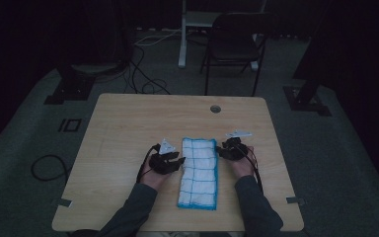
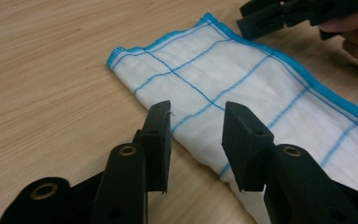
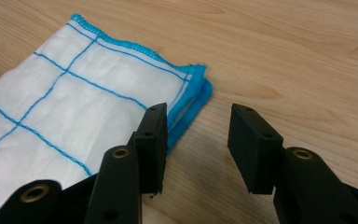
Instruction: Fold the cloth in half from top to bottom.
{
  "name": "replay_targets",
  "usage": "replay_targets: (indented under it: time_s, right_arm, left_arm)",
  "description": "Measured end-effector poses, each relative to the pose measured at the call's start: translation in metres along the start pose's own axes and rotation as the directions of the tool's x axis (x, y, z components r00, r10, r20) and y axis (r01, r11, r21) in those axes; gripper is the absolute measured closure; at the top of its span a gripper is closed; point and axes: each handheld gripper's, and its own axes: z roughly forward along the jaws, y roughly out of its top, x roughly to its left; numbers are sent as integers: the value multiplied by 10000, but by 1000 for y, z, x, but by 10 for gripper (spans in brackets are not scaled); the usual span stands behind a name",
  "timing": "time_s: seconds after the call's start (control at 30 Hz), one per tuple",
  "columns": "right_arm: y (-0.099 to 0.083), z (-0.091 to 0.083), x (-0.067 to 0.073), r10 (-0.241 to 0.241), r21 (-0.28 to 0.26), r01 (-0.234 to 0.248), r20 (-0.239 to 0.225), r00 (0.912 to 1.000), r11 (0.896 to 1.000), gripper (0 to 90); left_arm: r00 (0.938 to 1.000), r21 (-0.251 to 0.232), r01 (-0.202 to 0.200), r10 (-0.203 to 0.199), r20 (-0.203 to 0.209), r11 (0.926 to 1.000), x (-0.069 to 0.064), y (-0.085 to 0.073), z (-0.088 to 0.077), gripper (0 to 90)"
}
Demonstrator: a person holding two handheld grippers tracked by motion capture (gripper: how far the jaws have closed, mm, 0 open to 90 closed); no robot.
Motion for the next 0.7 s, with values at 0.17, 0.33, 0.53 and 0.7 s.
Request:
replay_targets:
  time_s: [0.17, 0.33, 0.53, 0.7]
  right_arm:
    - [3, 2, 4, -53, -39, 52, -56, 10000, 10000, 562]
    - [7, 6, 7, -29, -54, 29, -147, 9999, 10000, 541]
    - [10, 11, 8, 60, -7, -60, -94, 9999, 10000, 531]
    - [12, 19, 11, 245, 82, -245, 39, 9997, 9997, 517]
  left_arm:
    - [9995, 98, 231, -229, -203, 9997, 7, 3, 13, 609]
    - [9984, 353, 348, -331, -466, 9988, 16, 6, 28, 596]
    - [9973, 562, 459, -425, -602, 9974, 24, 9, 42, 588]
    - [9970, 721, 427, -379, -678, 9965, 24, 14, 54, 575]
